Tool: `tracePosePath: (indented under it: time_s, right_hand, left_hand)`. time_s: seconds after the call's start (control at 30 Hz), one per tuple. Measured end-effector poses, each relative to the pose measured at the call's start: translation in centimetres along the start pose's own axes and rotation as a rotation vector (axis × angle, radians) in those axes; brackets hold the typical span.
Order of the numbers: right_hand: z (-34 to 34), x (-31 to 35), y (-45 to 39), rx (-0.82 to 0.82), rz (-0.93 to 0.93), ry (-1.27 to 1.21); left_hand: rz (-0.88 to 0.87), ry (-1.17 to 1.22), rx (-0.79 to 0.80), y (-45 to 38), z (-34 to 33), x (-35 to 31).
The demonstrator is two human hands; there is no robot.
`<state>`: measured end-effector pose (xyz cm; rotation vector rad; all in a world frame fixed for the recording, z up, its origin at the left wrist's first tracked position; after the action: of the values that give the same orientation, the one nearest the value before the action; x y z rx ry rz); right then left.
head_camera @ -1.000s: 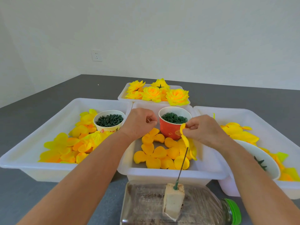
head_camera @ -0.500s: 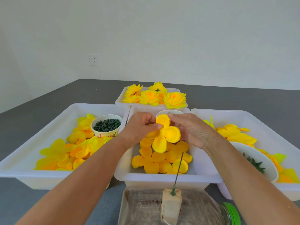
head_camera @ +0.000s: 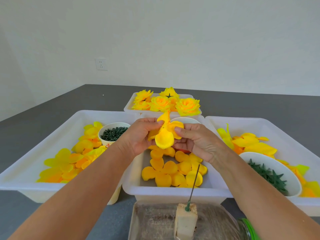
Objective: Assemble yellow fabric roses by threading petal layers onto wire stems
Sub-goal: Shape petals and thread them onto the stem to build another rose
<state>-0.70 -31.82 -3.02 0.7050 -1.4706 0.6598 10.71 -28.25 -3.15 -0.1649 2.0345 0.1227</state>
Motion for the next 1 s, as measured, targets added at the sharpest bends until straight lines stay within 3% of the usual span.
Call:
tracePosePath:
  time_s: [0.23,0.33,0.5,0.6,0.7,0.8,0.87,1.0]
  right_hand:
    - [3.0,0.4,0.8,-0.324,0.148,0.346]
    - [2.4,0.5,1.0,-0.254,0.183,0.297]
    - [0.6,0.2,0.5,-0.017,0.086,0.025]
    - [0.7,-0.3,0.2,-0.044,0.053,-0.002]
    - [2.6,0.5,0.4,-0.288,0.166,0.381]
    - [2.1,1.5,1.0,-0.335,0.273,0.618]
    - [2.4,1.8,1.2,-0.400,0.288,0.656]
    - [3.5,2.1,1.4,-0.518,0.305,0.617]
  left_hand:
    - [-0.170,-0.172,-0.166,0.2,0.9,-0.6]
    - [-0.201,-0.175,-0.187,0.4,0.9,-0.8]
    - [-0.002,-0.004,0.037,0.4,-0.7,0.2]
    - [-0.021,-0.002,0.007,0.2,-0.3,0.1]
    - [-0.197,-0.255,-0.120,0.3,0.4,-0.6]
    - [-0.331,-0.436,-0.094,0.6,-0.5,-1.1]
    - [-0.297,-0.388,-0.058,0.5,-0.5,-0.8]
    - [-0.011,-0.379,0.063,0.3,-0.9,1.6]
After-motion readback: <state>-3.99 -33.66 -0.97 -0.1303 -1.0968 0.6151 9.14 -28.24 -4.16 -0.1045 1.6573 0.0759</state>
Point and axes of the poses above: each hand's wrist, its own y-axis away from the middle knuckle, its own z-axis out of the back of the hand, x = y × z, the point moved 8 cm from there along -y, towards the middle knuckle, and after that the axes turned 12 degrees about y, right-handed, at the moved point
